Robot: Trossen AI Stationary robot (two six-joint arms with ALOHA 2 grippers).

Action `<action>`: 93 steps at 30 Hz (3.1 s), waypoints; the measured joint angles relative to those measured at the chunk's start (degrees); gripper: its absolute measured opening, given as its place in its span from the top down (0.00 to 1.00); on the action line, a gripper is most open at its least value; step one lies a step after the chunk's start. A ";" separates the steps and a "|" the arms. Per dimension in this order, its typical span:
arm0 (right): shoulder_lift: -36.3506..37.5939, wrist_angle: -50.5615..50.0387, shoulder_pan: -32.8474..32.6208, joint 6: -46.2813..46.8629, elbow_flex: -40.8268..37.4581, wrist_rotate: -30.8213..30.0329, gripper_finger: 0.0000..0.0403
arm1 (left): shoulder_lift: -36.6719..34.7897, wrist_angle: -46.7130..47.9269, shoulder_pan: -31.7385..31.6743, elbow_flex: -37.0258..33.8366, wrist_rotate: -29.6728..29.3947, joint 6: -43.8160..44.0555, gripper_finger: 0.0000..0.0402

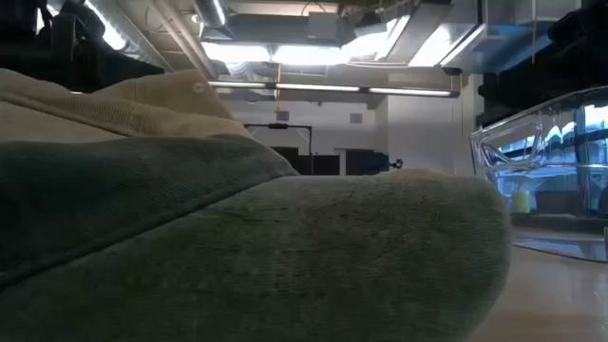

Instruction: Pick & Place hat

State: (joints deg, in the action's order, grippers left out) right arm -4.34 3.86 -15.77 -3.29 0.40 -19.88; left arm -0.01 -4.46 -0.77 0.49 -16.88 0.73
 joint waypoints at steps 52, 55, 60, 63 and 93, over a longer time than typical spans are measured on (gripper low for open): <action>0.01 0.02 0.02 0.00 0.00 0.00 0.42 | 0.00 0.01 0.00 -0.01 0.02 0.00 0.67; 0.01 0.02 0.01 0.00 0.00 0.00 0.42 | 0.00 0.01 0.02 0.00 0.00 0.00 0.67; 0.01 0.02 0.00 0.00 0.00 0.00 0.42 | 0.00 0.01 0.01 0.00 0.02 0.00 0.67; 0.00 0.02 0.00 0.99 0.00 0.02 0.42 | 0.00 0.01 0.02 0.00 0.00 0.00 0.67; -0.02 23.20 0.32 20.02 0.39 -19.76 0.39 | 0.00 0.01 0.02 -0.01 0.01 0.00 0.67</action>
State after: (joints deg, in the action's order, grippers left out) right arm -4.36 27.06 -15.45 16.73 0.80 -39.64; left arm -0.01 -4.45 -0.75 0.48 -16.88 0.73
